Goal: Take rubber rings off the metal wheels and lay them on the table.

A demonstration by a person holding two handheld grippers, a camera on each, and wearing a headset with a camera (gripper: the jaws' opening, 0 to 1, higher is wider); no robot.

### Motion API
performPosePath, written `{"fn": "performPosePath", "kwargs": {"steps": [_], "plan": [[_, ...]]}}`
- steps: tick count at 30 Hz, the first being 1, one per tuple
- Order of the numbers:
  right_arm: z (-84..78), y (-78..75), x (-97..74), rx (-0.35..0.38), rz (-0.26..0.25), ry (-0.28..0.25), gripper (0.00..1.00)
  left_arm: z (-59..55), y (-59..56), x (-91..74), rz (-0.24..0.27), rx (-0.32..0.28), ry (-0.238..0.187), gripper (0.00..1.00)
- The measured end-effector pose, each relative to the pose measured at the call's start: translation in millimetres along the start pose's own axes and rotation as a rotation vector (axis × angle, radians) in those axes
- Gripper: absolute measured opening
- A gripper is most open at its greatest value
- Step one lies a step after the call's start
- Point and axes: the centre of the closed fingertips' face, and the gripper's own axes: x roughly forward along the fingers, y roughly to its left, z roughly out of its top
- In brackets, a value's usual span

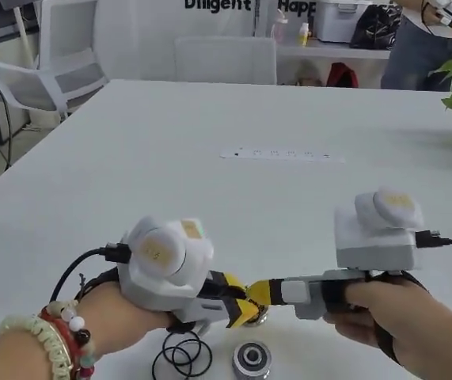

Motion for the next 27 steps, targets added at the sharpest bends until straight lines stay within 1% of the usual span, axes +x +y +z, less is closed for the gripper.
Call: {"fn": "performPosePath", "kwargs": {"steps": [1, 2, 6, 9, 11, 12, 14, 15, 16, 18, 20, 22, 23, 24, 25, 27], "plan": [[-1.7, 2.5, 1.5, 0.023, 0.003, 0.004, 0.0, 0.3, -0.1, 0.4, 0.002, 0.001, -0.001, 0.13], [-1.4, 0.2, 1.3, 0.033, -0.001, 0.0, 0.0, 0.3, -0.1, 0.6, 0.002, 0.004, -0.001, 0.13], [0.6, -4.7, -2.9, 0.049, 0.002, -0.009, 0.0, -0.1, -0.2, 0.9, 0.0, 0.01, 0.001, 0.13], [2.6, -7.9, -5.2, 0.053, -0.009, -0.018, 0.0, 0.0, -0.4, 1.2, 0.005, 0.014, 0.005, 0.13], [3.5, -9.7, -6.7, 0.051, -0.02, -0.022, 0.0, 0.5, -1.0, 1.5, 0.014, 0.009, 0.018, 0.13], [3.6, -10.6, -7.2, 0.05, -0.024, -0.022, 0.0, 0.3, -1.2, 1.4, 0.017, 0.025, 0.032, 0.13], [3.6, -12.5, -8.2, 0.047, -0.03, -0.021, 0.0, 1.2, -3.2, 0.7, 0.011, 0.04, 0.046, 0.14], [3.7, -13.4, -8.9, 0.047, -0.033, -0.02, 0.0, 1.4, -2.2, -0.1, 0.01, 0.05, 0.049, 0.14], [4.3, -14.0, -9.7, 0.048, -0.034, -0.022, 0.0, 2.5, -1.8, -1.1, 0.008, 0.048, 0.047, 0.14], [7.5, -14.0, -11.7, 0.054, -0.03, -0.033, 0.0, 2.2, -1.6, -5.2, -0.006, 0.037, 0.062, 0.14], [11.8, -11.8, -13.7, 0.067, -0.018, -0.051, 0.0, 6.8, 0.2, -9.6, -0.006, 0.016, 0.043, 0.16], [16.7, -9.2, -16.1, 0.069, -0.012, -0.069, 0.0, 15.5, 2.8, -16.4, -0.003, -0.017, 0.009, 0.18], [18.5, -8.2, -17.0, 0.068, -0.012, -0.074, 0.0, 20.6, 2.6, -21.3, -0.01, -0.041, -0.012, 0.18], [20.0, -7.0, -17.7, 0.067, -0.008, -0.078, 0.0, 23.3, 2.8, -24.9, -0.014, -0.044, -0.023, 0.18], [21.8, -5.3, -18.6, 0.067, -0.005, -0.086, 0.0, 24.6, 3.9, -30.4, -0.012, -0.041, -0.025, 0.19], [23.9, -3.2, -19.1, 0.066, -0.001, -0.093, 0.0, 26.8, 5.7, -36.8, -0.006, -0.038, -0.028, 0.25]]}}
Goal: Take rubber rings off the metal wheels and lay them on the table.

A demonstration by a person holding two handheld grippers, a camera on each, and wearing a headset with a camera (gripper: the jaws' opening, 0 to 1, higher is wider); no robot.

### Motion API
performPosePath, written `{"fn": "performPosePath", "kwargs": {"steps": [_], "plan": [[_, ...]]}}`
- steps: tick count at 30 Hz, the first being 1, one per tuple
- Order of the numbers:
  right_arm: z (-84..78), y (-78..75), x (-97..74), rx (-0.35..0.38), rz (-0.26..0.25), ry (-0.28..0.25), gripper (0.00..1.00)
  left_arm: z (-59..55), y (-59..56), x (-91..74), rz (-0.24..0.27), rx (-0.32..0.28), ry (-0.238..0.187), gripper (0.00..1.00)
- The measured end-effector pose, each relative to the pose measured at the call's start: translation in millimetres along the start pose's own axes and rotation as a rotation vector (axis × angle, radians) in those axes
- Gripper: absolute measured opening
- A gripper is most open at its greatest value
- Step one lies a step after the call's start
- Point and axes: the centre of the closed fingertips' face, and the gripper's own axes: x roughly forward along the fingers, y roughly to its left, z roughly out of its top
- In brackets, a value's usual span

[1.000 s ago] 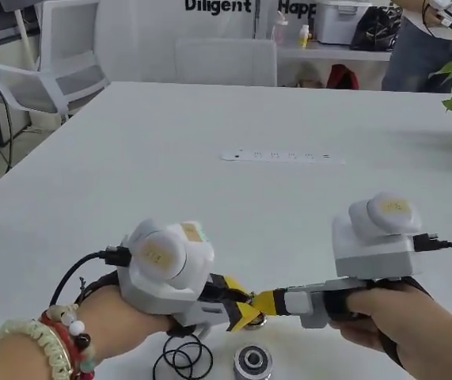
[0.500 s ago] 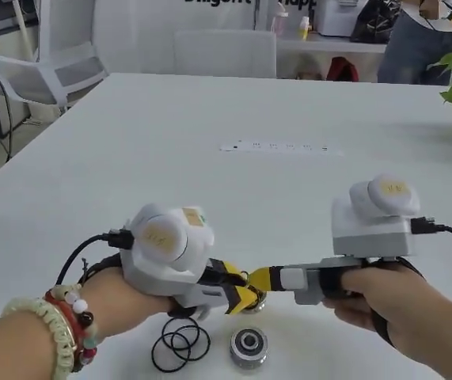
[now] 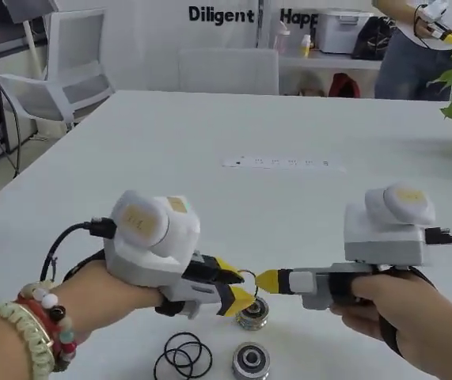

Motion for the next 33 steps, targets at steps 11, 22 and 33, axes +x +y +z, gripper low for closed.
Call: {"fn": "performPosePath", "kwargs": {"steps": [11, 22, 33], "plan": [[3.8, 19.3, -3.7, -0.04, 0.015, -0.016, 0.0, 8.3, 0.9, -49.0, 0.028, 0.047, 0.015, 0.38], [3.2, 32.4, -6.2, -0.056, 0.034, -0.024, 0.0, -14.7, -13.2, -94.8, 0.065, 0.054, 0.048, 0.47], [-16.9, 44.3, 6.8, -0.115, 0.066, 0.065, 0.0, -51.3, -22.7, -137.0, 0.148, -0.071, 0.028, 0.5]]}}
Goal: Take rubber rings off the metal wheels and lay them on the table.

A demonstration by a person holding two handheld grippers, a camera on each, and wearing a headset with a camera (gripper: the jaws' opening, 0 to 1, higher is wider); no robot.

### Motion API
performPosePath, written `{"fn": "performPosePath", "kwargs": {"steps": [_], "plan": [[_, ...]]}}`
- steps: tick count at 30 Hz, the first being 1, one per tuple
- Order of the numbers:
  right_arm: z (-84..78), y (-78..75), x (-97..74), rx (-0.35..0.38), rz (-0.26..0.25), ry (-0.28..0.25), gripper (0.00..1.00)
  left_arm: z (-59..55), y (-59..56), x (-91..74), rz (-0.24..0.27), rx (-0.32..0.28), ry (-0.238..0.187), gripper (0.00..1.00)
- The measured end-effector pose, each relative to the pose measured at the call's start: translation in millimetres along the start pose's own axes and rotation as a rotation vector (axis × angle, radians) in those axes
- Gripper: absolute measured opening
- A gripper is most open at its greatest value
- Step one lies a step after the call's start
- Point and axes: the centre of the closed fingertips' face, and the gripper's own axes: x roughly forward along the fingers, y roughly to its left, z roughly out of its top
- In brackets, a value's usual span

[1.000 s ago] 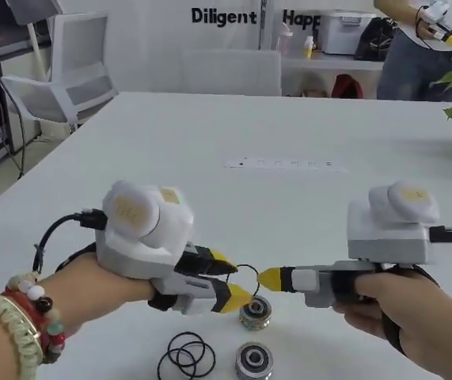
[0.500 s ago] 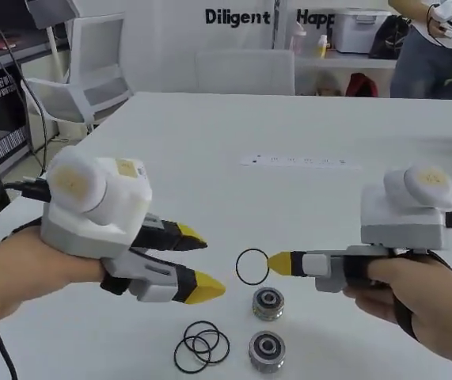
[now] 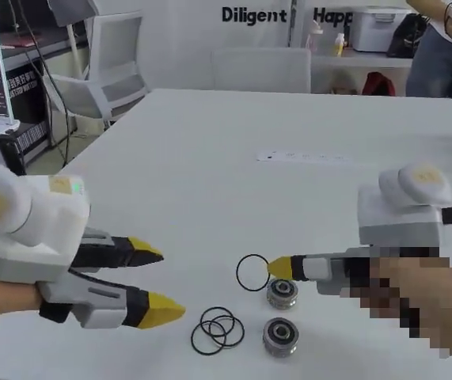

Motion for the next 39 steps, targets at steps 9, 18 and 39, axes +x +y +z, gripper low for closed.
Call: {"fn": "performPosePath", "kwargs": {"steps": [9, 18, 39], "plan": [[-15.5, 12.7, 9.2, -0.055, 0.009, 0.055, 0.0, -23.9, -5.0, -18.6, 0.052, -0.088, -0.002, 0.52], [-35.6, 25.3, 19.4, -0.112, 0.03, 0.124, 0.0, -33.5, -13.5, -23.8, 0.077, -0.127, -0.004, 0.51], [-43.9, -6.5, 25.1, -0.175, -0.079, 0.144, 0.06, -32.9, -8.9, -26.3, 0.122, -0.179, -0.032, 0.5]]}}
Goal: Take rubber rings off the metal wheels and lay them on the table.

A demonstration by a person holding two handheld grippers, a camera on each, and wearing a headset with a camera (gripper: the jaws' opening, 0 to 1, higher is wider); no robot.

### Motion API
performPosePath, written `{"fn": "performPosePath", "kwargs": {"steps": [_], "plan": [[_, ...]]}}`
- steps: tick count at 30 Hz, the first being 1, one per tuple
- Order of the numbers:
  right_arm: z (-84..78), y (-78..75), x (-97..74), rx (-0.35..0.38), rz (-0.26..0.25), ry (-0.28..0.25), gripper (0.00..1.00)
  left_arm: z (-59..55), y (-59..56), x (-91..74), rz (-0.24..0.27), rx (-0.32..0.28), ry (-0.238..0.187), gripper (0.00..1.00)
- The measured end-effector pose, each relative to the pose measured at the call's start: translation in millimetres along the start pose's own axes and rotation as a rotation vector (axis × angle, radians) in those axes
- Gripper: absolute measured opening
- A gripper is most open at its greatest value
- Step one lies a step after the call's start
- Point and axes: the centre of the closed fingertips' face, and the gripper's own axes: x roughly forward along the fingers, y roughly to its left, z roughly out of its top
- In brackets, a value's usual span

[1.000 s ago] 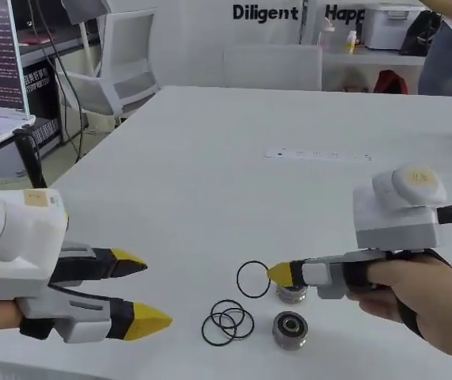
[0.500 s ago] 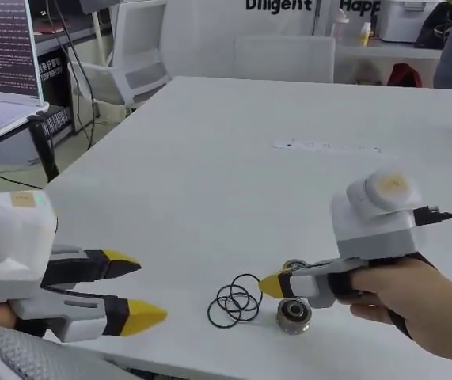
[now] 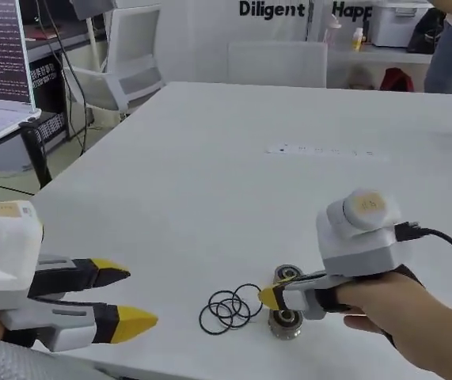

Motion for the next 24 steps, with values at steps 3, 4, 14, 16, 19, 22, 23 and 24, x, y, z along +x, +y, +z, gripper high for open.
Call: {"fn": "performPosePath", "kwargs": {"steps": [3, 4, 14, 16, 19, 22, 23, 24], "plan": [[1.4, -1.7, -2.3, -0.009, -0.01, -0.002, 0.08, 1.7, 0.3, -0.5, 0.003, -0.004, -0.01, 0.5], [1.9, -3.5, -4.0, -0.023, -0.017, 0.0, 0.07, 2.0, 0.4, -0.7, 0.003, -0.008, -0.014, 0.5], [16.1, 2.0, -18.3, -0.048, -0.003, -0.031, 0.08, 3.2, 0.0, 2.5, -0.021, -0.026, -0.033, 0.52], [17.4, 3.9, -20.9, -0.059, -0.002, -0.029, 0.1, 3.0, 0.5, 3.8, -0.023, -0.017, -0.027, 0.52], [19.7, 7.1, -28.2, -0.088, -0.011, -0.025, 0.14, 4.8, 0.7, 4.1, -0.028, -0.019, -0.036, 0.53], [22.4, 14.7, -37.8, -0.113, 0.0, -0.031, 0.2, 5.0, 0.0, 3.4, -0.035, -0.018, -0.043, 0.54], [23.8, 17.0, -41.9, -0.119, 0.003, -0.037, 0.21, 4.6, 0.0, 3.3, -0.037, -0.019, -0.042, 0.54], [24.6, 18.5, -44.4, -0.125, 0.006, -0.04, 0.23, 3.9, -0.1, 3.3, -0.039, -0.019, -0.041, 0.54]]}}
